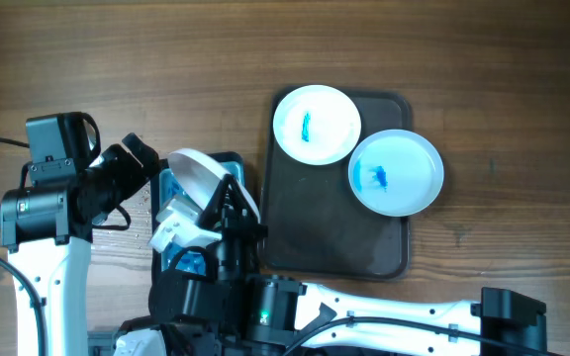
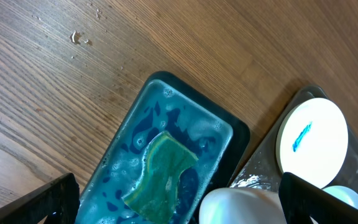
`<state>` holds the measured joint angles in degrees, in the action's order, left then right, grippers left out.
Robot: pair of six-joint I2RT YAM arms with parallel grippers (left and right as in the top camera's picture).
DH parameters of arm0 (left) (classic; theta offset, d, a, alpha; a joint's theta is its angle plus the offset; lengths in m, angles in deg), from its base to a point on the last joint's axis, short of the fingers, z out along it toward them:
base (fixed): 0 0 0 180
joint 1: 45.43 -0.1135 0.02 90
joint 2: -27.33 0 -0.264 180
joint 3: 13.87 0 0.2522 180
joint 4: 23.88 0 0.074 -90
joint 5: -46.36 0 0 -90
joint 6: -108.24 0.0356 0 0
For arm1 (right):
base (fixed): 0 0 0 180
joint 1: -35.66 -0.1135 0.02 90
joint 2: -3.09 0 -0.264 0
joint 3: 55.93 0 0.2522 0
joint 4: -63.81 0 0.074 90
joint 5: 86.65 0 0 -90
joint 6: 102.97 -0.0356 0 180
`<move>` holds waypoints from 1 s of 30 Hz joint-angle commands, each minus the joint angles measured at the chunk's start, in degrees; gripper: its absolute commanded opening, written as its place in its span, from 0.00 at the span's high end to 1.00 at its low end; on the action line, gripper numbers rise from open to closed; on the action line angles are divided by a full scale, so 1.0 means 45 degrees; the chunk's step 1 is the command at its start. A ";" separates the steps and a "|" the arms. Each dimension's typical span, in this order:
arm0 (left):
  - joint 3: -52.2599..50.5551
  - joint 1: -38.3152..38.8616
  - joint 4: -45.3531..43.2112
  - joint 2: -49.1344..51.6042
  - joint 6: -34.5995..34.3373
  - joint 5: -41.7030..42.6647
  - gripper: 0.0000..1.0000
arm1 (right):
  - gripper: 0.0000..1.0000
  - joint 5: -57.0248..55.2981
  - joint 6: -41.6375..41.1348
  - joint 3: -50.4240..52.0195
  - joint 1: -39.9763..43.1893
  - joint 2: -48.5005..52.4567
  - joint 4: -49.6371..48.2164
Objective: Clean dirty plates on tray and stack at the side
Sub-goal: 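Lift the scrubbed plate with the right gripper and tilt it over the basin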
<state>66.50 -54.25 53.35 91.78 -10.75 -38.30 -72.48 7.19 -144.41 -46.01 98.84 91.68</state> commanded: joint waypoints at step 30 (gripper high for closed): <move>0.0189 -0.0102 0.0015 -0.0044 0.0063 -0.0214 0.00 | 0.96 -0.0782 -0.1103 -0.0248 0.0758 -0.0073 -0.1219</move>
<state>66.50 -54.25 53.37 91.78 -10.75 -38.27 -72.09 14.73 -144.43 -46.12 98.84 85.30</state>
